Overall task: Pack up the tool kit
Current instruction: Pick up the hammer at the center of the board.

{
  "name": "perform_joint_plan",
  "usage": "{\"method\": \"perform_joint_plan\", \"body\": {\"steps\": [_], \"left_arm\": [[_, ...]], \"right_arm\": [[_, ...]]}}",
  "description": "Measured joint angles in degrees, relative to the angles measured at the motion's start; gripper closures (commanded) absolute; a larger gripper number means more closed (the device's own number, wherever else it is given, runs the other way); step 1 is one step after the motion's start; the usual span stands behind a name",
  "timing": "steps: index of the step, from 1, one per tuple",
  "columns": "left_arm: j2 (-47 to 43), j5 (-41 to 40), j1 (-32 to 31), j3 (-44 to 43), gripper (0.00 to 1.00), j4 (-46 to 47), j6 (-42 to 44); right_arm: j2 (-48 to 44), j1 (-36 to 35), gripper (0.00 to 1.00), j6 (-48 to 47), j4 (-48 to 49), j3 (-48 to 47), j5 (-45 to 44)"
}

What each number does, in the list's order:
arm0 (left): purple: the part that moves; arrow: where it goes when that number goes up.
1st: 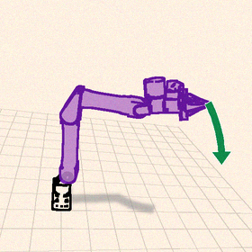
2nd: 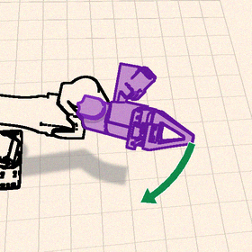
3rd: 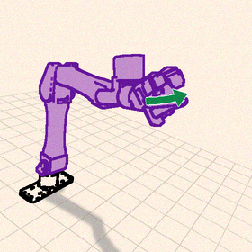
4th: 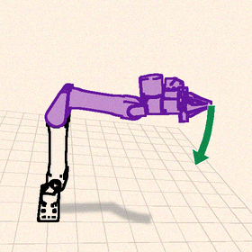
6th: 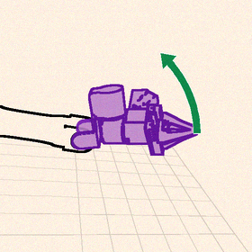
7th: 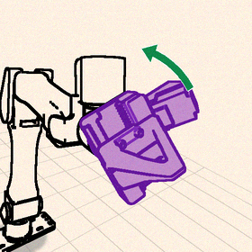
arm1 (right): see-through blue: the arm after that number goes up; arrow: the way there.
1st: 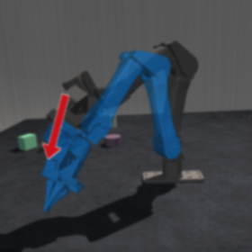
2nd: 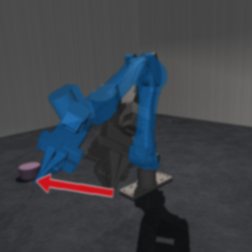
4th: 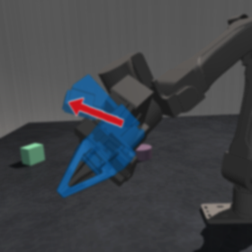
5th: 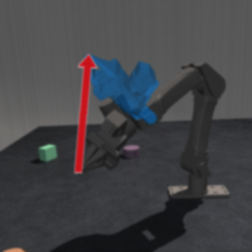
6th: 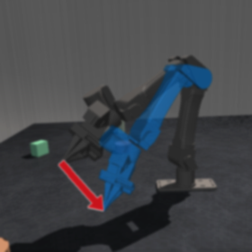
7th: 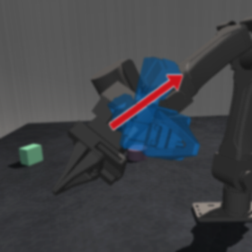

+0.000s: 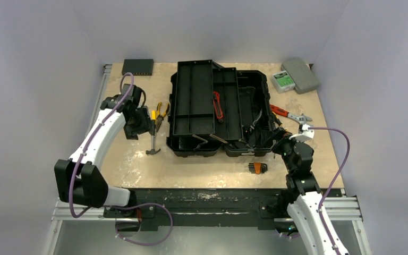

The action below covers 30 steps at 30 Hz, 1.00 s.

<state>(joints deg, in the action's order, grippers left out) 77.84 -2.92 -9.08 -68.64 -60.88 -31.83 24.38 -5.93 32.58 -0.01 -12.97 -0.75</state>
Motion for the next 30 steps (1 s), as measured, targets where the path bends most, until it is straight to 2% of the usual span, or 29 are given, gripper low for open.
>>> {"method": "perform_joint_plan", "body": {"steps": [12, 18, 22, 28, 30], "left_arm": [[14.2, -1.8, 0.0, -0.2, 0.44, 5.0, 1.0], [19.5, -1.2, 0.0, -3.7, 0.46, 5.6, 1.7], [17.7, -2.1, 0.0, -4.1, 0.46, 5.6, 1.6], [6.0, -4.2, 0.0, -3.5, 0.45, 7.2, 1.5], [4.5, -4.7, 0.0, -3.7, 0.45, 7.3, 1.7]], "right_arm": [[0.0, 0.0, 0.01, 0.0, 0.0, 0.0, 0.0], [0.0, 0.0, 0.01, 0.0, 0.0, 0.0, 0.0], [0.2, 0.0, 0.01, 0.0, 0.0, 0.0, 0.0], [0.5, 0.0, 0.01, 0.0, 0.2, 0.0, 0.0], [0.5, 0.0, 0.01, 0.0, 0.2, 0.0, 0.0]]}}
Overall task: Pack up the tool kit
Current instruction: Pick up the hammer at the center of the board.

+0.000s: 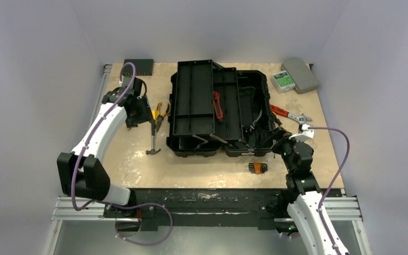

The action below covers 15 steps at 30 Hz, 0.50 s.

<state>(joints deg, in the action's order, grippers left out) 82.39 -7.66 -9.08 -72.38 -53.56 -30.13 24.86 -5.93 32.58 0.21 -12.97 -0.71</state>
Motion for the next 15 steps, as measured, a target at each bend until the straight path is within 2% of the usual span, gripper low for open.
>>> {"method": "perform_joint_plan", "body": {"steps": [3, 7, 10, 13, 15], "left_arm": [[4.5, -0.1, 0.0, -2.5, 0.46, -1.5, 1.2], [19.8, 0.6, 0.0, -9.1, 0.53, -4.3, 2.8], [30.8, 1.7, 0.1, -12.2, 0.68, -5.3, 3.6], [35.8, 3.6, 0.6, -13.0, 1.0, -7.8, 4.3], [35.6, 4.4, 1.3, -13.0, 1.0, -8.4, 4.4]], "right_arm": [[0.0, 0.0, 0.01, 0.0, 0.0, 0.0, 0.0], [0.0, 0.0, 0.01, 0.0, 0.0, 0.0, 0.0], [0.0, 0.0, 0.01, 0.0, 0.0, 0.0, 0.0], [-0.2, 0.0, 0.01, 0.0, -0.1, 0.0, 0.0], [-0.2, 0.0, 0.01, 0.0, -0.1, 0.0, 0.0]]}}
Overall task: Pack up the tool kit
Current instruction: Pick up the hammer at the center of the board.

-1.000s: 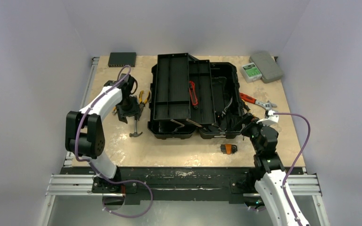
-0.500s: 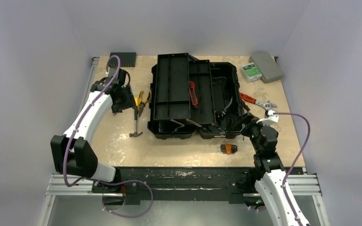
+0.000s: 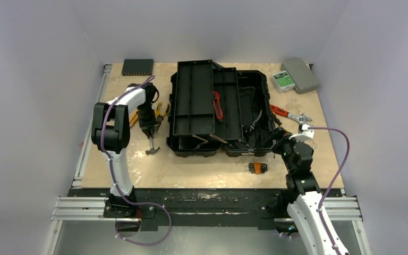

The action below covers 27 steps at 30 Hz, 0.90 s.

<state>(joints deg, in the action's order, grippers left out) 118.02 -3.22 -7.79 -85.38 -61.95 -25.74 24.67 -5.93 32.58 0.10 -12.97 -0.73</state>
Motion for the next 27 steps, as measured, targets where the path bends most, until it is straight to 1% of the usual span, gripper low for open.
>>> {"method": "perform_joint_plan", "body": {"steps": [5, 7, 10, 13, 14, 17, 20, 27], "left_arm": [[-0.6, 1.0, 1.5, 0.2, 1.0, 0.2, 0.3], [-2.3, 1.0, 1.3, 1.2, 1.0, 1.0, 0.2], [-9.0, 0.6, 0.6, 3.4, 1.0, 0.9, -0.2], [-20.4, 1.0, 0.2, 5.9, 1.0, 2.1, -0.9], [-22.7, 1.4, 0.2, 6.4, 1.0, 2.4, -1.1], [-32.7, 4.7, 0.0, 9.7, 1.0, 5.2, -2.4], [-37.7, 8.3, -1.7, 11.9, 1.0, 6.7, -3.8], [-41.6, 14.6, -8.4, 11.6, 1.0, 8.3, -5.3]], "right_arm": [[0.0, 0.0, 0.01, 0.0, 0.0, 0.0, 0.0], [0.1, 0.0, 0.01, 0.0, 0.0, 0.0, 0.0], [0.1, 0.0, 0.01, 0.0, 0.0, 0.0, 0.0], [0.1, 0.0, 0.01, 0.0, 0.0, 0.0, 0.0], [0.1, 0.0, 0.01, 0.0, 0.0, 0.0, 0.0], [0.1, 0.0, 0.01, 0.0, 0.0, 0.0, 0.0], [0.1, 0.0, 0.01, 0.0, 0.0, 0.0, 0.0], [0.3, 0.0, 0.01, 0.0, 0.2, 0.0, 0.2]]}}
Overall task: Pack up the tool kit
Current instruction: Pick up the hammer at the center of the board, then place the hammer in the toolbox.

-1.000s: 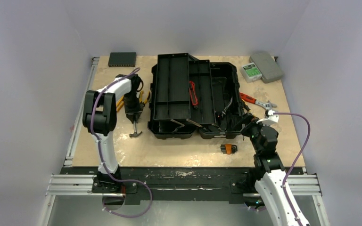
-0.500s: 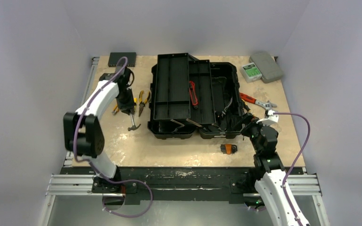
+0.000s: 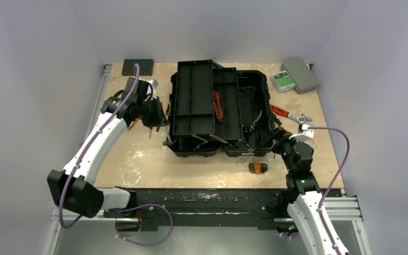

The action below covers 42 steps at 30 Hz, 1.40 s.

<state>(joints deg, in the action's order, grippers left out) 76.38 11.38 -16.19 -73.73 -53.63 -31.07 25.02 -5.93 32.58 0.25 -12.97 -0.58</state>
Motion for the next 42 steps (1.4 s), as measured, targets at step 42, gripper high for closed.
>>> {"method": "perform_joint_plan", "body": {"steps": [42], "left_arm": [[0.1, 18.6, -24.7, -5.2, 1.0, 28.2, -9.0]], "right_arm": [[19.2, -17.4, 0.13, -0.4, 2.4, -33.4, 43.5]]}}
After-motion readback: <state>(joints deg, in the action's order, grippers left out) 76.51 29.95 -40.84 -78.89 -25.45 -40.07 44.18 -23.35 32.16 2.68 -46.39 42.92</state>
